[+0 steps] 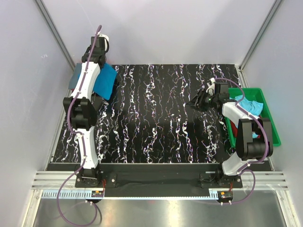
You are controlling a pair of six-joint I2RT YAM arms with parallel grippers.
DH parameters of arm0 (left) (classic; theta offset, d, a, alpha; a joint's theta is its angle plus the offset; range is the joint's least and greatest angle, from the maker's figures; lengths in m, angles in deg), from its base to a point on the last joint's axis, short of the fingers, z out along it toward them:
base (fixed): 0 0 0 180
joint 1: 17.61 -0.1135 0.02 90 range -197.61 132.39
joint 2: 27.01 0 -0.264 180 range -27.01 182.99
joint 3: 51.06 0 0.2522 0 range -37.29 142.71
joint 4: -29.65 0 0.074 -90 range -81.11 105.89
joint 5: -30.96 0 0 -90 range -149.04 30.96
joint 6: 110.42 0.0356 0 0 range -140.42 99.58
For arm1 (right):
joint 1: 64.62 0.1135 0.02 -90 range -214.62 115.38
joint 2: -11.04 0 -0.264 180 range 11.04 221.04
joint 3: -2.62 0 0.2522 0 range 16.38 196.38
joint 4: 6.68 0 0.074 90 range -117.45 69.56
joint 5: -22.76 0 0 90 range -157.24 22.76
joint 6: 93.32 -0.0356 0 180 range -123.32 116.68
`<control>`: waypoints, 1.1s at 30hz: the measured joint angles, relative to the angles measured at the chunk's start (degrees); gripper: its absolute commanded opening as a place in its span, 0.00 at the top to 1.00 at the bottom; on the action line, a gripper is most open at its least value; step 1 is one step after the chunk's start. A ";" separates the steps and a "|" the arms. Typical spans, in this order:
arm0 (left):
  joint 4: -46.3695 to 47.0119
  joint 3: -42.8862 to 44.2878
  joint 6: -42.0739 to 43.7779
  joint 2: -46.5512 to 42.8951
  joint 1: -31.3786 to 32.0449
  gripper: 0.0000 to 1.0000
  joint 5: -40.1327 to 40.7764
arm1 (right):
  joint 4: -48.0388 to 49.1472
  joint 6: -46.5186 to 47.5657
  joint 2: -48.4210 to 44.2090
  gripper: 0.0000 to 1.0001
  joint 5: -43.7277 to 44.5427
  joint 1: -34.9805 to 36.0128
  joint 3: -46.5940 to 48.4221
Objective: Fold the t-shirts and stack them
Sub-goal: Neatly place the folded tshirt to the corner
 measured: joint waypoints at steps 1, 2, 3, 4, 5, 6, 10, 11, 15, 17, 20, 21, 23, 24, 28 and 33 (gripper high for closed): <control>0.52 0.00 0.13 0.00 -0.13 1.00 -0.37 | 0.17 -0.07 0.00 0.53 0.00 0.00 0.00; 1.03 0.00 0.17 0.00 -0.26 1.00 -0.74 | 0.26 -0.15 0.00 0.53 0.00 0.00 0.00; 1.40 0.00 0.15 0.00 -0.35 1.00 -1.05 | 0.44 -0.20 0.00 0.53 0.00 0.00 0.00; 1.64 0.02 0.11 0.00 -0.42 1.00 -1.27 | 0.57 -0.22 0.00 0.53 0.02 0.00 0.00; 2.03 0.04 -0.22 0.00 -0.55 1.00 -1.62 | 0.70 -0.24 0.00 0.53 0.02 0.00 0.00; 2.29 0.11 -0.55 0.00 -0.61 1.00 -2.01 | 0.90 -0.33 0.00 0.53 0.04 0.00 0.00; 2.73 0.31 -1.79 0.00 -0.81 1.00 -3.43 | 1.07 -0.37 0.00 0.53 0.22 0.00 0.00; 2.75 0.31 -1.84 0.00 -0.94 1.00 -3.54 | 1.05 -0.37 0.00 0.53 0.39 0.00 0.00; 2.82 0.31 -2.73 0.00 -2.10 1.00 -3.61 | 1.11 -0.37 0.00 0.53 0.61 0.00 0.00; 3.15 0.31 -3.80 0.11 -3.39 1.00 -4.22 | 1.11 -0.37 0.00 0.53 0.66 0.00 0.00; 4.50 0.31 -5.35 0.44 -5.88 1.00 -5.75 | 1.14 -0.37 0.00 0.53 1.01 0.00 0.00; 5.35 0.28 -5.66 0.68 -6.69 1.00 -6.27 | 1.14 -0.37 0.00 0.53 1.07 0.00 0.00; 7.45 0.28 -5.97 1.44 -8.11 1.00 -7.04 | 1.16 -0.37 0.00 0.53 1.14 0.00 0.00; 8.44 0.28 -6.12 1.81 -8.61 1.00 -7.23 | 1.16 -0.37 0.00 0.53 1.20 0.00 0.00; 11.47 1.86 -6.69 5.84 -10.03 1.00 -7.56 | 1.16 -0.35 0.00 0.53 1.92 0.00 0.00; 13.90 2.32 -6.99 11.52 -11.37 1.00 -7.52 | 1.18 -0.35 0.00 0.53 2.32 0.00 0.00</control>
